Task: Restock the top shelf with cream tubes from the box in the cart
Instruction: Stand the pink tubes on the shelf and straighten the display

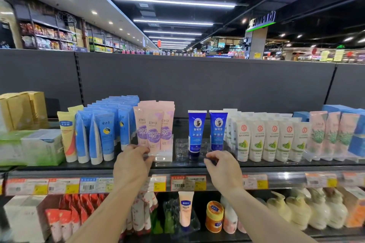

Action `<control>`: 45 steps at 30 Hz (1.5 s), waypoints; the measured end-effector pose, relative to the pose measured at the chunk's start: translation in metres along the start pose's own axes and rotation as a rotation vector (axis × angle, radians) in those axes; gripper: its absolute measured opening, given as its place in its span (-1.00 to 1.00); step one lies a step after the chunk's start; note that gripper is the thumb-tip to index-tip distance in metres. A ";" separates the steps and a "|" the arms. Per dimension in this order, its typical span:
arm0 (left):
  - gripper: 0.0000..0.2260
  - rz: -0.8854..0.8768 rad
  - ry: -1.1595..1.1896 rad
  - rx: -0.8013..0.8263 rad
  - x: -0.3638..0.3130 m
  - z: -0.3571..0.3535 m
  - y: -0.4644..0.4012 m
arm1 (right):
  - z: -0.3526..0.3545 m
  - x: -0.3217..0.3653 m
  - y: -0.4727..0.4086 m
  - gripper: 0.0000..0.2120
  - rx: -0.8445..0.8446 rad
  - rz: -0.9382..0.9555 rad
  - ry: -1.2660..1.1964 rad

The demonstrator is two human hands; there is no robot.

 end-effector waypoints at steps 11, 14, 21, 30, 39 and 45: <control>-0.66 0.020 -0.025 -0.049 -0.006 0.003 0.008 | 0.003 -0.007 -0.002 -0.78 0.053 0.024 -0.097; -0.63 0.065 -0.061 -0.071 -0.008 0.001 0.011 | 0.012 -0.011 -0.003 -0.81 0.076 0.074 -0.147; -0.78 0.071 -0.046 -0.326 -0.057 -0.012 0.045 | 0.051 -0.059 -0.021 -0.85 0.114 0.126 -0.197; -0.87 -0.207 0.174 -0.202 -0.199 -0.057 0.096 | 0.118 -0.150 -0.040 -0.94 -0.011 0.065 -0.133; -0.70 -0.200 0.147 -0.045 -0.249 -0.095 0.118 | 0.172 -0.231 -0.063 -0.84 -0.087 -0.137 0.150; -0.67 -0.162 0.111 0.025 -0.246 -0.098 0.118 | 0.162 -0.228 -0.066 -0.76 -0.020 -0.103 0.154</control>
Point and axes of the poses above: each hand's wrist, its own y-axis away from the middle knuckle, its own z-axis out of the back of the hand, x = y × z, the point moved 6 cm from there along -y, towards the middle knuckle, and after that the axes turned 8 degrees about -x, right-handed, at the moved point
